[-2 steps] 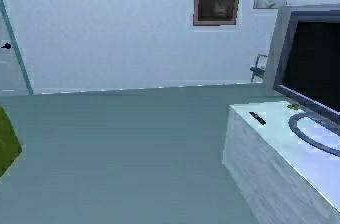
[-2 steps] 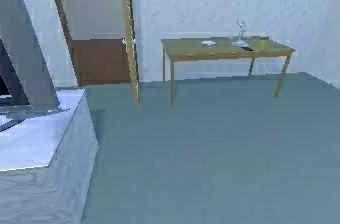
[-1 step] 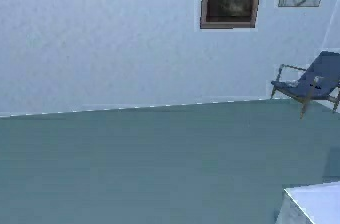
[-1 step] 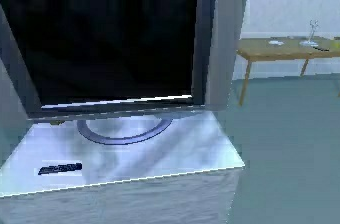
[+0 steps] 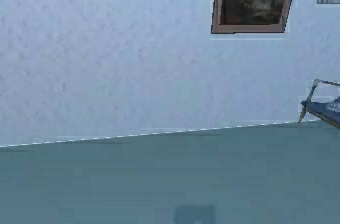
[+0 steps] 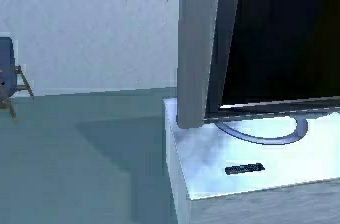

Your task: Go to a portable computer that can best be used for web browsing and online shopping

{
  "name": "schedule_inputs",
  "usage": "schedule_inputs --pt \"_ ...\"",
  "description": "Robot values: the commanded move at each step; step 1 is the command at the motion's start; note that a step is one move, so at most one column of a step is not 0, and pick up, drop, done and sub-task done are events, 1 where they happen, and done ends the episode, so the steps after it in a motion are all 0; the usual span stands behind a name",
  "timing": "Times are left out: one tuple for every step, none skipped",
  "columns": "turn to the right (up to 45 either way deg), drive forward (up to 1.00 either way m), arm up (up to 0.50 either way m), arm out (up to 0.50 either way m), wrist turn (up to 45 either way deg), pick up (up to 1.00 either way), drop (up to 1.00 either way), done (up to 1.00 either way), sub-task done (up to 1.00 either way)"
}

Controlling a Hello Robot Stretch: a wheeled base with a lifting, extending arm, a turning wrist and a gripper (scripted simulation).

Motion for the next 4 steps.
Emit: schedule_inputs --pt "36.0 0.00 0.00 0.00 0.0 0.00 0.00 0.00 0.00" --pt "0.0 0.45 0.00 0.00 0.0 0.00 0.00 0.00 0.00" --pt "45.0 0.00 0.00 0.00 0.0 0.00 0.00 0.00 0.00" --pt "0.0 1.00 0.00 0.00 0.0 0.00 0.00 0.00 0.00"
